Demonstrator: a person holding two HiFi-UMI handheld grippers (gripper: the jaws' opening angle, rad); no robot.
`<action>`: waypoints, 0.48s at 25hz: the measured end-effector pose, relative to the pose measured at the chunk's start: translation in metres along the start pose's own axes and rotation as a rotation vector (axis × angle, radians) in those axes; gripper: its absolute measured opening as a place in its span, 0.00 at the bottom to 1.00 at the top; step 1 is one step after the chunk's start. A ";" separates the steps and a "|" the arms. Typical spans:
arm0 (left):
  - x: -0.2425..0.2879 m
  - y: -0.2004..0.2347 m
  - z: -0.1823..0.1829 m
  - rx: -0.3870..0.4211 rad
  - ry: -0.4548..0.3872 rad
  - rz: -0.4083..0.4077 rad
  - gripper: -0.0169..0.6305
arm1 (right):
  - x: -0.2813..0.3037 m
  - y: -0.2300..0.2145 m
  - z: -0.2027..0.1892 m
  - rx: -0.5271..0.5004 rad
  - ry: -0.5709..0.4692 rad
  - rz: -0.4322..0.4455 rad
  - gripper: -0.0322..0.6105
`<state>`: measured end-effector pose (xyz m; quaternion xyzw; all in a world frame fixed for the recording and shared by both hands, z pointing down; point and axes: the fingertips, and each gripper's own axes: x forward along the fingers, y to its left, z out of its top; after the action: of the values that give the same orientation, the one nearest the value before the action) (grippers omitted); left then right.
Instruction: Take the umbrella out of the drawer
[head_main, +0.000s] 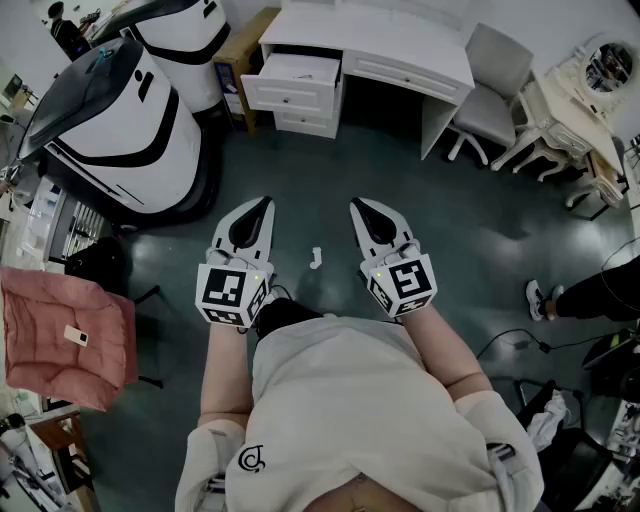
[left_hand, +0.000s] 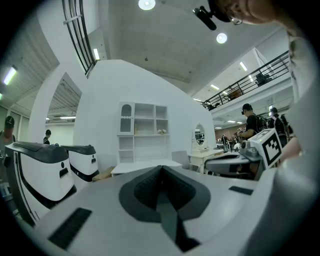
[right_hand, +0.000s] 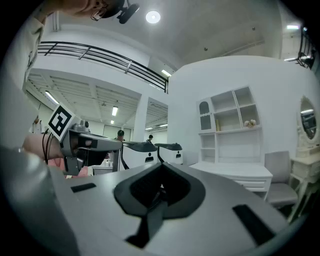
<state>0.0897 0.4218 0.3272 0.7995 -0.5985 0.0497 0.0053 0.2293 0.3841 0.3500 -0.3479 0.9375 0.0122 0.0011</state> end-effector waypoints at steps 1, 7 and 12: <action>0.000 -0.001 0.000 0.000 0.000 0.002 0.05 | 0.000 0.000 0.000 0.002 0.000 0.003 0.06; 0.009 -0.003 0.000 0.000 0.005 0.001 0.05 | 0.002 -0.006 -0.005 0.018 0.005 0.015 0.06; 0.020 -0.004 -0.004 0.000 0.018 0.001 0.05 | 0.005 -0.016 -0.012 0.050 0.011 0.012 0.06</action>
<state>0.0993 0.4041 0.3332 0.7989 -0.5987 0.0568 0.0109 0.2365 0.3682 0.3612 -0.3420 0.9396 -0.0129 0.0047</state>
